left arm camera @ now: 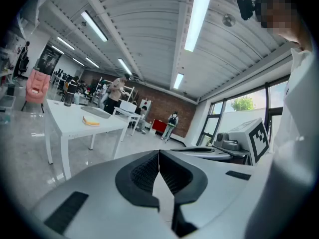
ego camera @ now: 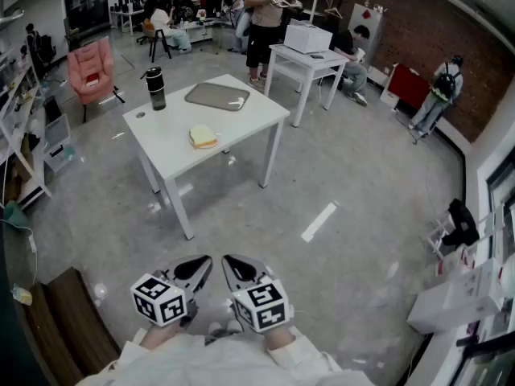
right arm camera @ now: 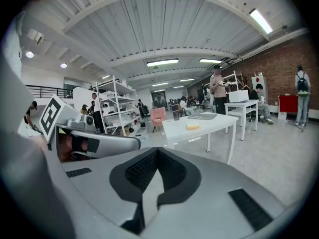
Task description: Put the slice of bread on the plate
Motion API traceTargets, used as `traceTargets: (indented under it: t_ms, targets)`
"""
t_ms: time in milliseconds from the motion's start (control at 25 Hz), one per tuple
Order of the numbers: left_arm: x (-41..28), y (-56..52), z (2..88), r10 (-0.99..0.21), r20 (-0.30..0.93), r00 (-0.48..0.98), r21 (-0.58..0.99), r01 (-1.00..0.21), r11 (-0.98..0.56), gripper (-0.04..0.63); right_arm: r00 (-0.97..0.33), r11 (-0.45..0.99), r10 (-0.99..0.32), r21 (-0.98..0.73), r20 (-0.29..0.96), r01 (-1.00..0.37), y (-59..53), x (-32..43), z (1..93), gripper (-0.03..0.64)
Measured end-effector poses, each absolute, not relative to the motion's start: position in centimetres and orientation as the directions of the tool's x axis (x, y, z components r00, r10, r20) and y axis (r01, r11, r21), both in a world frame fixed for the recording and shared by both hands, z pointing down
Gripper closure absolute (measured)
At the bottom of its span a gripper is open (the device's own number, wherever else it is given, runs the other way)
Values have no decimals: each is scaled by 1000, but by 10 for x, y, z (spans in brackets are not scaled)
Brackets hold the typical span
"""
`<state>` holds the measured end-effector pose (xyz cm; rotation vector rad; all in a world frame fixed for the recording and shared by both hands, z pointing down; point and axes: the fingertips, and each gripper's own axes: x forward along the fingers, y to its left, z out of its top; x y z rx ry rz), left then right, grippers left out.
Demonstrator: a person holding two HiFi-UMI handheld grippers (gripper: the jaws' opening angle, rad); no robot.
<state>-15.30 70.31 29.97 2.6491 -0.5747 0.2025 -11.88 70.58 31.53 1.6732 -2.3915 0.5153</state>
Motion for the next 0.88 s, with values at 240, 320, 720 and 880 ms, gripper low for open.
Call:
traceTargets:
  t_ms: [240, 320, 720, 880]
  targets:
    - [-153, 701, 299, -371, 230, 900, 365, -433, -824, 586, -347, 304, -877, -177, 331, -936, 703, -115, 313, 603]
    - [-153, 701, 300, -370, 234, 899, 366, -435, -823, 586, -348, 305, -877, -176, 332, -936, 703, -116, 313, 601]
    - [-146, 692, 303, -378, 230, 897, 380, -440, -814, 586, -359, 297, -874, -224, 327, -928, 693, -107, 317, 601]
    - [-140, 687, 304, -387, 232, 892, 385, -450, -806, 586, -376, 311, -869, -235, 321, -921, 689, -98, 317, 601]
